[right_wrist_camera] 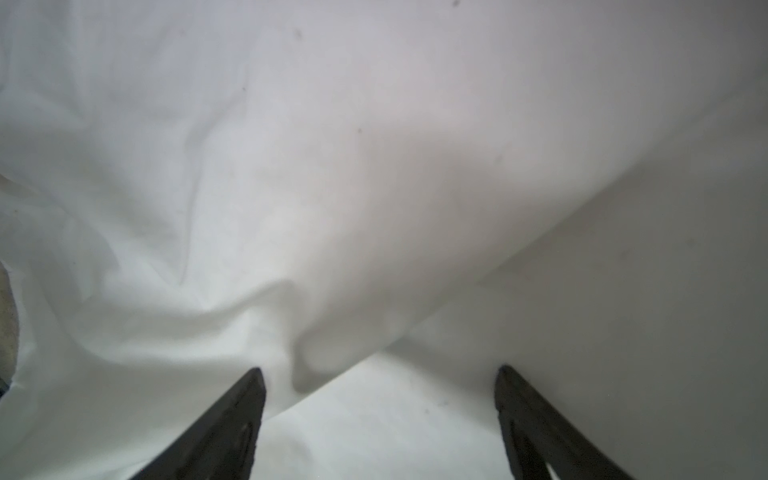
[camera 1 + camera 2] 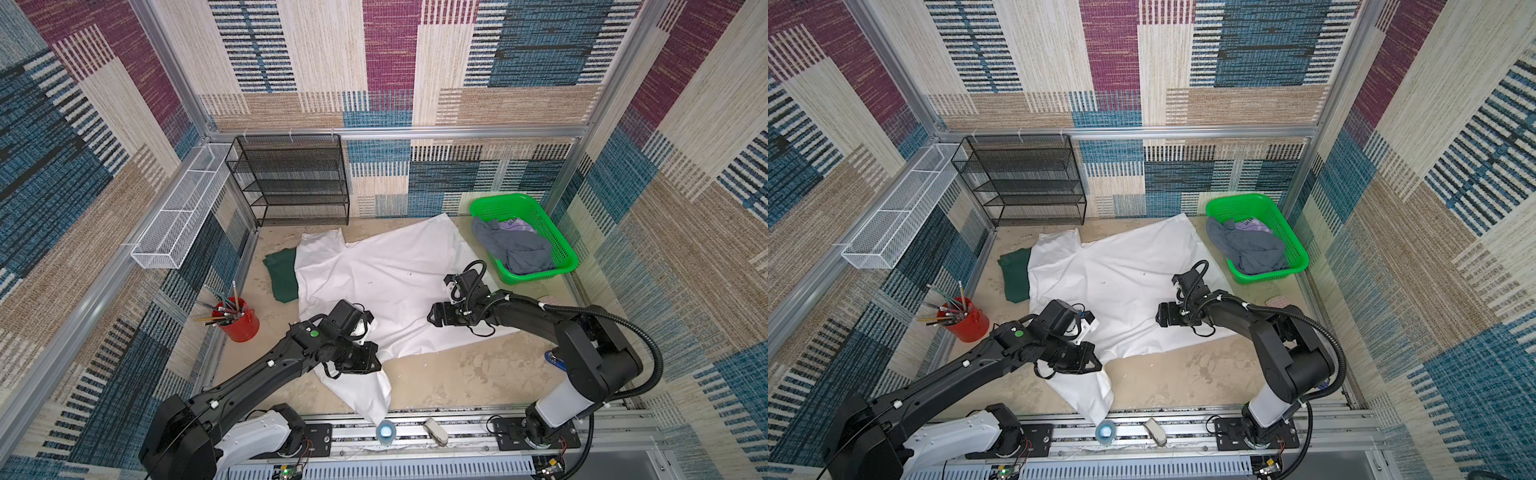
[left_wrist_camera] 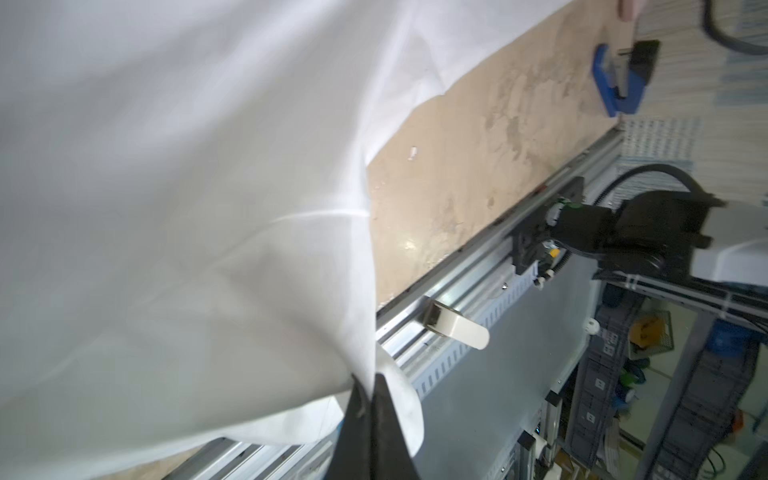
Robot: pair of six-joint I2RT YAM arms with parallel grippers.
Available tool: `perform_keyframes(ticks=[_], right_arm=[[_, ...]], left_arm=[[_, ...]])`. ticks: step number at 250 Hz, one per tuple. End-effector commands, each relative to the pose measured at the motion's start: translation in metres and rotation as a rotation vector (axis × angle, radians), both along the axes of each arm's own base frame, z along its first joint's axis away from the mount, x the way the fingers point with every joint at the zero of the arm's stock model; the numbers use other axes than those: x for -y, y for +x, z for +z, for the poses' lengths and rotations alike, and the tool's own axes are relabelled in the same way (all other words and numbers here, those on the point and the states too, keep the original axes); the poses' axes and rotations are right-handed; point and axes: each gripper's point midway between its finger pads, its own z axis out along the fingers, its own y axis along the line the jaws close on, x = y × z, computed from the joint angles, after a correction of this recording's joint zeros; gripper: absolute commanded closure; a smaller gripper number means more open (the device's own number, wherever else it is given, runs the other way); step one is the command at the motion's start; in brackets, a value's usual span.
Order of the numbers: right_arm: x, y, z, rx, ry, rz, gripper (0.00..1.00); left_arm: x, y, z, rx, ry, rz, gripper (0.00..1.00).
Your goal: Fold and stack the t-shirts
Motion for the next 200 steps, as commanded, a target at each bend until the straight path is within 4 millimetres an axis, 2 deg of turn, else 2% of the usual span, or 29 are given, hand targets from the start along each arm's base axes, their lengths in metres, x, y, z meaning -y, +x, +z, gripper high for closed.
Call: perform_keyframes(ticks=[1, 19, 26, 34, 50, 60, 79, 101, 109, 130, 143, 168, 200], right_arm=[[-0.001, 0.004, -0.009, -0.005, -0.006, -0.009, 0.12], [0.000, 0.006, -0.012, -0.008, -0.017, -0.010, 0.12], [0.001, 0.006, -0.014, -0.008, -0.020, -0.012, 0.12], [0.000, 0.007, -0.014, -0.009, -0.020, -0.011, 0.12], [0.000, 0.006, -0.016, -0.011, -0.020, -0.009, 0.12], [0.000, 0.007, -0.016, -0.012, -0.022, -0.010, 0.12], [0.002, 0.006, -0.019, -0.014, -0.034, -0.012, 0.12], [0.004, 0.006, -0.020, -0.013, -0.040, -0.018, 0.12], [0.004, 0.006, -0.020, -0.013, -0.040, -0.018, 0.12], [0.005, 0.006, -0.021, -0.016, -0.041, -0.016, 0.12], [0.004, 0.007, -0.022, -0.015, -0.040, -0.011, 0.12], [0.003, 0.009, -0.021, -0.015, -0.037, -0.008, 0.12], [0.002, 0.008, -0.021, -0.016, -0.031, -0.003, 0.12]], left_arm=[[-0.042, 0.004, -0.029, -0.042, 0.253, 0.105, 1.00], [-0.072, 0.008, -0.043, -0.085, 0.456, 0.183, 1.00], [-0.080, 0.010, -0.046, -0.093, 0.514, 0.203, 0.95], [-0.085, 0.012, -0.048, -0.094, 0.557, 0.211, 0.84], [-0.082, 0.018, -0.051, -0.084, 0.552, 0.215, 0.64], [-0.080, 0.020, -0.050, -0.075, 0.542, 0.223, 0.56], [-0.080, 0.026, -0.041, -0.031, 0.528, 0.244, 0.48], [-0.081, 0.032, -0.023, 0.049, 0.487, 0.262, 0.45], [-0.074, 0.034, -0.015, 0.082, 0.439, 0.247, 0.45], [-0.042, 0.036, 0.008, 0.165, 0.263, 0.179, 0.44], [-0.023, 0.033, 0.015, 0.189, 0.204, 0.129, 0.45], [0.002, 0.018, 0.008, 0.166, 0.225, 0.014, 0.46], [0.015, 0.001, -0.018, 0.115, 0.377, -0.092, 0.46]])
